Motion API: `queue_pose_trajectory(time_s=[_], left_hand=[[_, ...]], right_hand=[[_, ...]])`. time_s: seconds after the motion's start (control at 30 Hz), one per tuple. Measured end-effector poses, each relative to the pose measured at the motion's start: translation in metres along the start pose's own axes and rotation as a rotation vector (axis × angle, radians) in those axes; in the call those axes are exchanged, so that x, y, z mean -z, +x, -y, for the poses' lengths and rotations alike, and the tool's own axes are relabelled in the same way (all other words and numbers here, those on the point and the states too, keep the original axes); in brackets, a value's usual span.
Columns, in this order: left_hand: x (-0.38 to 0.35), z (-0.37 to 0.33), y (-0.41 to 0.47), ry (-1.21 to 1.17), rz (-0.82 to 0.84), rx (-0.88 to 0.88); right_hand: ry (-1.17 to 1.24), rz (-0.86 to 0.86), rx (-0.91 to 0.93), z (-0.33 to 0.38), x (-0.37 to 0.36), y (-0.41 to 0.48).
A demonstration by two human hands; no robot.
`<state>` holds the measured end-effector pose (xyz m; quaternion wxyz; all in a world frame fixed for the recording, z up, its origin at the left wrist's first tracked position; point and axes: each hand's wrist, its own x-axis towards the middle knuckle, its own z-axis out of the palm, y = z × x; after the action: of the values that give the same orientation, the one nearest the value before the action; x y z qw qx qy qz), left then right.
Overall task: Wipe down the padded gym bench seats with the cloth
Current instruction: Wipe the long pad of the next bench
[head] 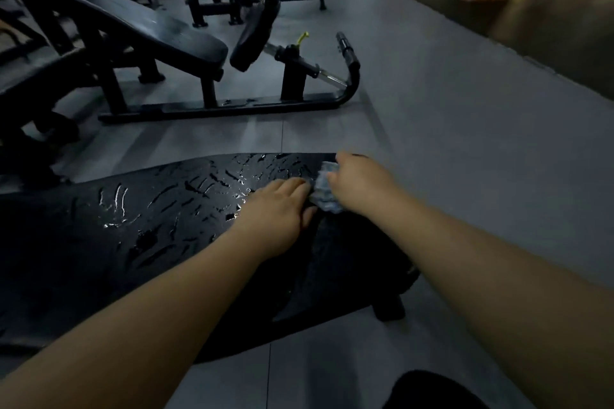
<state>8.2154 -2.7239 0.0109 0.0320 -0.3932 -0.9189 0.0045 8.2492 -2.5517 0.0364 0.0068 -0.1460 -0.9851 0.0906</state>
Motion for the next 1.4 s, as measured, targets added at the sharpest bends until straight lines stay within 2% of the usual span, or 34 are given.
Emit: queue_pose_trajectory(time_s=[0.03, 0.1, 0.2, 0.4, 0.47, 0.53, 0.6, 0.67, 0.7, 0.77, 0.8, 0.87, 0.93, 1.03, 1.1, 1.17, 1.2, 1.27, 1.3, 1.4], left_hand=[[-0.003, 0.003, -0.001, -0.014, -0.01, 0.002], [-0.01, 0.009, 0.0, -0.061, 0.011, 0.04], [-0.014, 0.017, 0.003, -0.07, 0.05, 0.046], [-0.012, 0.026, 0.009, -0.179, 0.068, 0.026], [-0.014, 0.03, 0.01, -0.203, 0.059, 0.037], [-0.014, 0.03, 0.01, -0.196, 0.056, 0.036], [-0.014, 0.029, 0.009, -0.194, 0.056, 0.038], [-0.014, 0.029, 0.008, -0.202, 0.049, 0.048], [-0.013, 0.029, 0.009, -0.206, 0.046, 0.052], [-0.014, 0.028, 0.009, -0.202, 0.042, 0.052], [-0.014, 0.028, 0.009, -0.197, 0.042, 0.053], [-0.013, 0.027, 0.009, -0.196, 0.054, 0.058], [-0.013, 0.025, 0.009, -0.188, 0.062, 0.068], [-0.014, 0.026, 0.01, -0.172, 0.05, 0.067], [-0.013, 0.028, 0.01, -0.173, 0.056, 0.065], [-0.013, 0.028, 0.01, -0.178, 0.073, 0.062], [-0.013, 0.027, 0.01, -0.178, 0.077, 0.063], [-0.013, 0.026, 0.009, -0.17, 0.083, 0.068], [-0.012, 0.025, 0.009, -0.164, 0.091, 0.065], [-0.009, 0.025, 0.007, -0.148, 0.099, 0.057]], right_hand=[[-0.044, 0.043, -0.027, 0.011, -0.009, -0.002], [-0.052, 0.005, -0.07, 0.021, -0.028, -0.016], [-0.037, -0.003, -0.037, 0.009, -0.037, -0.024], [-0.081, 0.091, -0.067, 0.001, -0.03, 0.037], [-0.096, 0.102, 0.056, 0.01, -0.03, 0.022], [-0.069, 0.098, 0.257, 0.007, -0.035, -0.019], [0.141, 0.149, 0.379, -0.008, -0.028, -0.056], [0.355, 0.125, 0.335, -0.025, -0.014, -0.058], [0.368, 0.015, 0.291, -0.029, -0.009, -0.052], [0.149, -0.208, 0.164, -0.023, -0.007, -0.047], [0.04, -0.238, 0.074, -0.012, -0.007, -0.051], [-0.07, -0.136, -0.059, 0.011, -0.017, -0.066], [-0.036, -0.071, -0.13, 0.025, -0.026, -0.073], [0.118, -0.222, -0.287, 0.024, -0.023, -0.036], [0.111, -0.281, -0.255, 0.027, -0.023, -0.027], [0.065, -0.355, -0.021, 0.031, -0.032, -0.05], [0.086, -0.354, 0.123, 0.028, -0.037, -0.069], [0.193, -0.178, 0.313, 0.006, -0.038, -0.1], [0.2, -0.123, 0.31, -0.01, -0.04, -0.1], [0.023, -0.027, 0.057, -0.023, -0.032, -0.077]])
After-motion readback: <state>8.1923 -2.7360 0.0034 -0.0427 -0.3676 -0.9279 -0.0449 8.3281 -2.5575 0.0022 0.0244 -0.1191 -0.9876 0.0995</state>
